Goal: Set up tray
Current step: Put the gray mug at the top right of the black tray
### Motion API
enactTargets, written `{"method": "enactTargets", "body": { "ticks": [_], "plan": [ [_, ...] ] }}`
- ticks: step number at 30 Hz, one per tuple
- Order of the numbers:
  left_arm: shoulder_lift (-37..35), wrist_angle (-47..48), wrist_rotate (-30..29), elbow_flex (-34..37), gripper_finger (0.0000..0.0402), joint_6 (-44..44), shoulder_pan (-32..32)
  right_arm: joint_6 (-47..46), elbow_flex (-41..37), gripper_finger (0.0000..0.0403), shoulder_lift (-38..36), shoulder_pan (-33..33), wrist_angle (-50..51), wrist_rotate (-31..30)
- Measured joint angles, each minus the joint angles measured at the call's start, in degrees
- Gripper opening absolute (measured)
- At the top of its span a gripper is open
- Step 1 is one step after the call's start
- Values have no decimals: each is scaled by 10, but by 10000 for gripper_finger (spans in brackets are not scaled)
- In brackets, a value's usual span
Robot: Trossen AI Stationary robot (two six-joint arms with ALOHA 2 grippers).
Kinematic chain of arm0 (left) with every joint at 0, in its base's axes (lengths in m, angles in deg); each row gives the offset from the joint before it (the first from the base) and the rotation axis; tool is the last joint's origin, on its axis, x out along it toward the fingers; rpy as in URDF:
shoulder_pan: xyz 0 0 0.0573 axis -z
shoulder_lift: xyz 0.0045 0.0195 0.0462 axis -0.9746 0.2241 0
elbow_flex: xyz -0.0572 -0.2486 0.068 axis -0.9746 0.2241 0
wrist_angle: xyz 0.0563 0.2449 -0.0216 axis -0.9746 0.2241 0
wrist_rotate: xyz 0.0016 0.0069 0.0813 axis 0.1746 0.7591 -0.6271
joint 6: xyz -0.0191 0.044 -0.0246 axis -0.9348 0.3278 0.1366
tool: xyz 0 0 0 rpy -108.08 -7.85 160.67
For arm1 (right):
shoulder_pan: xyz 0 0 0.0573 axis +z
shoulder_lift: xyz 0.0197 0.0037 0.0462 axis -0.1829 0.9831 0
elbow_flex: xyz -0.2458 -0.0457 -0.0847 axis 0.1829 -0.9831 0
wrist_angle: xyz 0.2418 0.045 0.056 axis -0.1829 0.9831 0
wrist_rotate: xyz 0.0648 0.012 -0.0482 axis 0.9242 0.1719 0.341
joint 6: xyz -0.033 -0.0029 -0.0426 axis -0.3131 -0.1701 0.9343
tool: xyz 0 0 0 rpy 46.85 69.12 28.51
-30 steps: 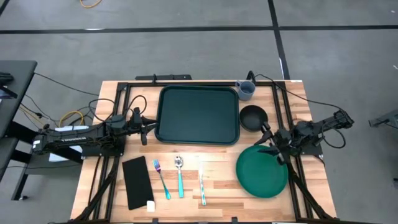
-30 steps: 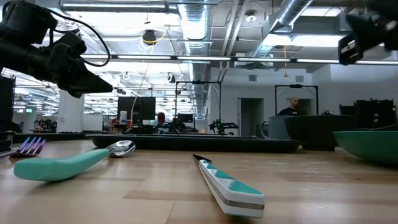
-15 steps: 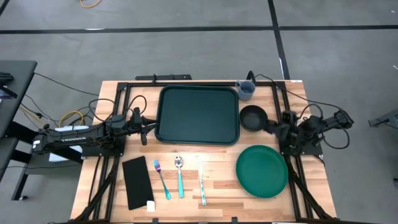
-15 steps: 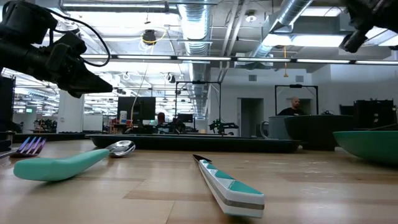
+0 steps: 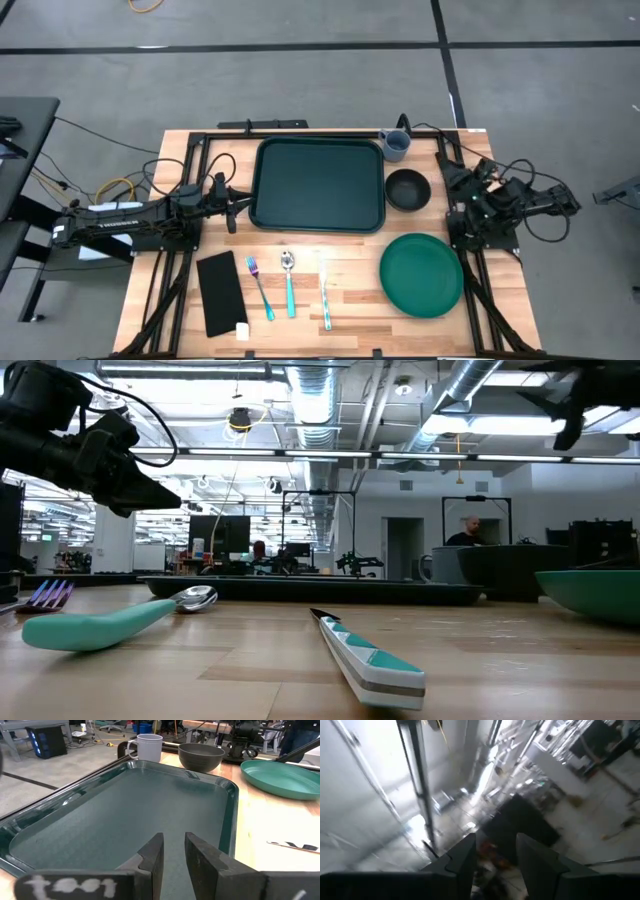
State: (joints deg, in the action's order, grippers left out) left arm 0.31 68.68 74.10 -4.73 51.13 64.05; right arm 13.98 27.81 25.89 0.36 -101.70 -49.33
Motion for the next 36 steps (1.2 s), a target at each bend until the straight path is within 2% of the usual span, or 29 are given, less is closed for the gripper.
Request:
{"method": "enactTargets", "body": {
  "ticks": [5, 8, 11, 15, 20, 24, 28, 36],
  "plan": [
    [0, 0, 0, 0, 67, 0, 0, 28, 102, 134, 172, -36, 106, -30],
    [0, 0, 0, 0, 67, 0, 0, 30, 183, 134, 276, -61, 187, -95],
    [0, 0, 0, 0, 67, 0, 0, 30, 283, 134, 372, -97, 297, -141],
    [0, 0, 0, 0, 67, 0, 0, 10, 422, 134, 497, -157, 498, -136],
    [0, 0, 0, 0, 67, 0, 0, -19, 562, 134, 619, -222, 689, -96],
    [0, 0, 0, 0, 67, 0, 0, -23, 626, 134, 692, -258, 787, -74],
    [0, 0, 0, 0, 67, 0, 0, -34, 648, 134, 742, -285, 839, -48],
    [0, 0, 0, 0, 67, 0, 0, -64, 649, 134, 817, -307, 892, 84]
  ]
}}
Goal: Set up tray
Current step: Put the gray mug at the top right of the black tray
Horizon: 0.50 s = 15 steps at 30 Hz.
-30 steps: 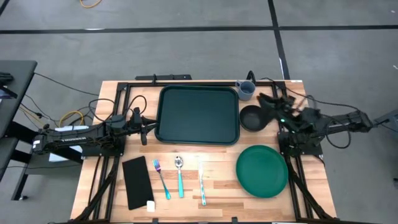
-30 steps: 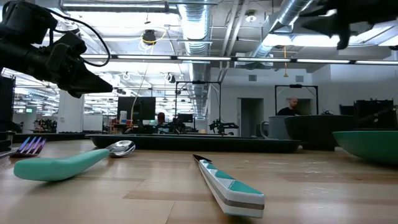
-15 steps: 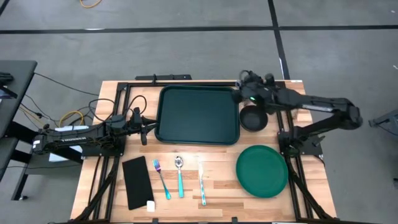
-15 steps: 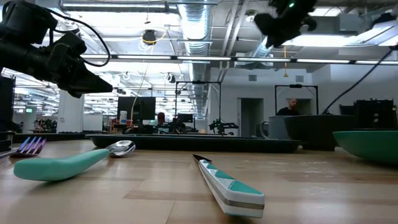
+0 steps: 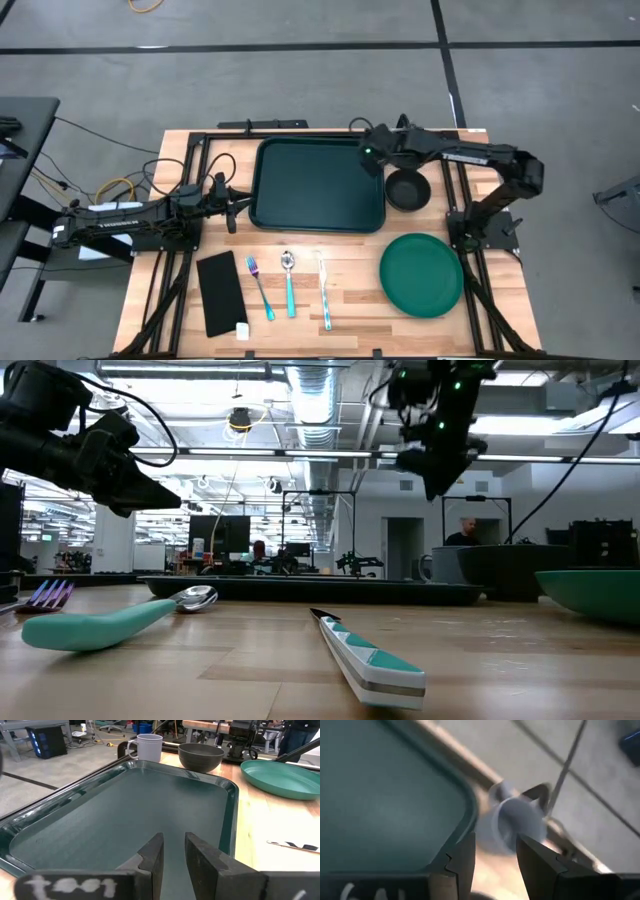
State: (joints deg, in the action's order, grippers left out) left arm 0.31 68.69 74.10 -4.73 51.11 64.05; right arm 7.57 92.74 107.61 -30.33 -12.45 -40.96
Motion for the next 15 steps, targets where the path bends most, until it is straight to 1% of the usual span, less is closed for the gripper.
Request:
{"method": "enactTargets", "body": {
  "ticks": [4, 8, 10, 15],
  "plan": [
    [0, 0, 0, 0, 67, 0, 0, 30, 0, 134, 39, -11, 7, 38],
    [0, 0, 0, 0, 67, 0, 0, 23, 0, 134, 81, -52, 17, 108],
    [0, 0, 0, 0, 67, 0, 0, 18, -1, 134, 99, -75, 20, 132],
    [0, 0, 0, 0, 67, 0, 0, 25, 13, 134, 119, -121, 34, 137]
  ]
}}
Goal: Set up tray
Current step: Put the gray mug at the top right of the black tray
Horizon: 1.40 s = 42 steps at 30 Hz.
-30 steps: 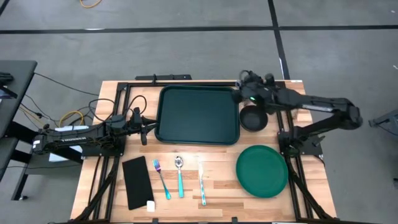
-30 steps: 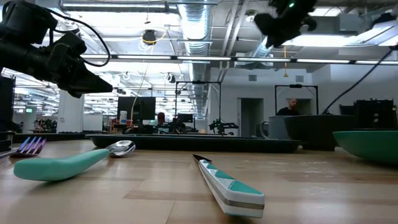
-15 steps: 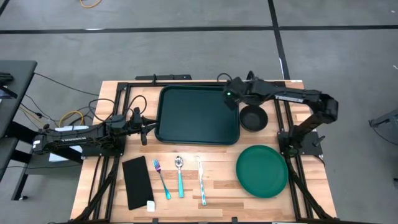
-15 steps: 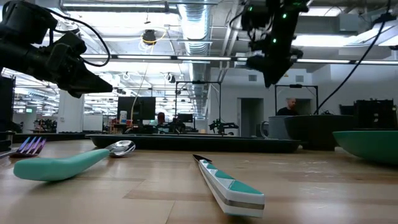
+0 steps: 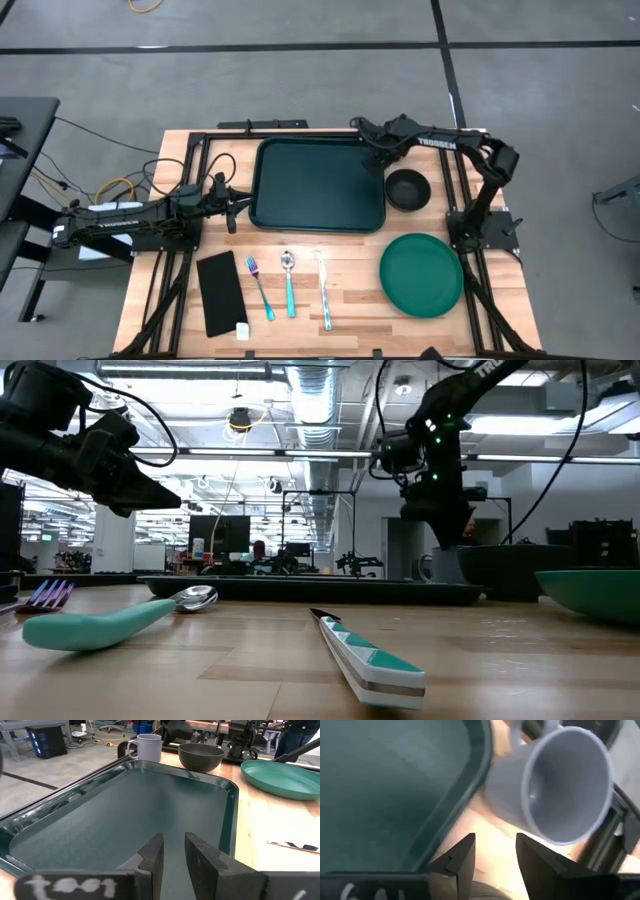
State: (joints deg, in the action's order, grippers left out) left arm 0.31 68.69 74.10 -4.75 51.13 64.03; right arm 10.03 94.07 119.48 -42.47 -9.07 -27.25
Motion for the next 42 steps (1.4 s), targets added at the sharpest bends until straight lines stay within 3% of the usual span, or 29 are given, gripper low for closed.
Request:
{"method": "enactTargets", "body": {
  "ticks": [11, 25, 42],
  "plan": [
    [0, 0, 1, 0, 67, 0, 0, 55, 73, 134, -18, -25, -6, 0],
    [0, 0, 2, 0, 67, 0, 0, 50, 72, 134, 13, -48, 3, 30],
    [1, 1, 6, 0, 67, 0, 0, 50, 72, 123, 84, -43, -6, 10]
  ]
}}
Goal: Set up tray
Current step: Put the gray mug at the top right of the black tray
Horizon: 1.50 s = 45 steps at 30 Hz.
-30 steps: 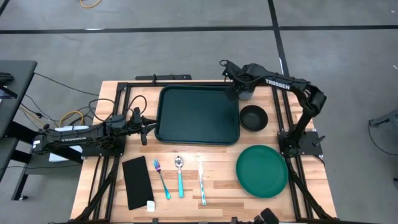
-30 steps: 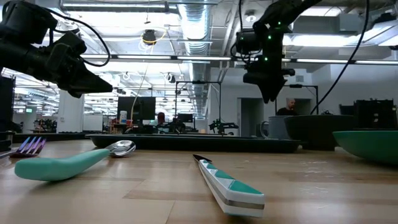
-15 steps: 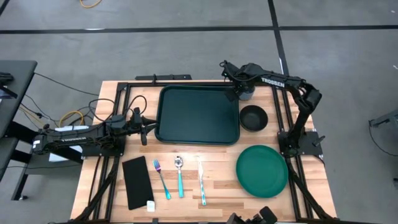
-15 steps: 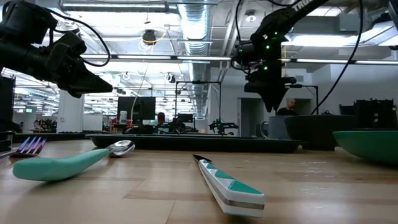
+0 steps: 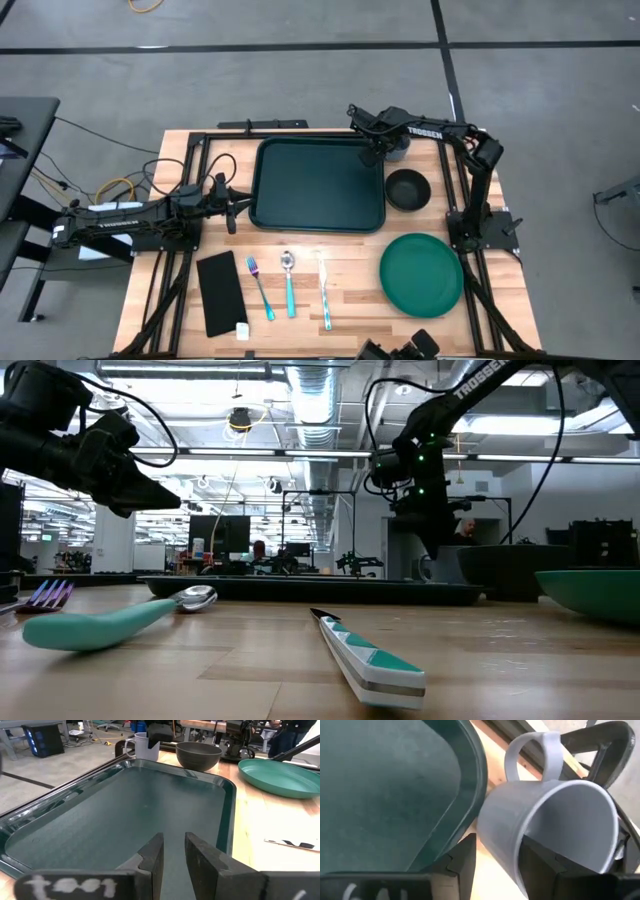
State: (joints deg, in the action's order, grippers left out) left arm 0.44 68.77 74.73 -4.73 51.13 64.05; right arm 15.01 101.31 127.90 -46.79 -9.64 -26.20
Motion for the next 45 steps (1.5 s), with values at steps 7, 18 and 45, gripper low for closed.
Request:
{"method": "enactTargets", "body": {
  "ticks": [7, 18, 45],
  "plan": [
    [0, 0, 0, 0, 67, 0, 0, 0, 0, 37, -7, -2, 1, 1],
    [0, 0, 0, 0, 67, 0, 0, 4, 0, 6, -53, -3, 16, 2],
    [0, 0, 1, 0, 67, 0, 0, -32, 173, 2, 19, 57, 37, 115]
  ]
}}
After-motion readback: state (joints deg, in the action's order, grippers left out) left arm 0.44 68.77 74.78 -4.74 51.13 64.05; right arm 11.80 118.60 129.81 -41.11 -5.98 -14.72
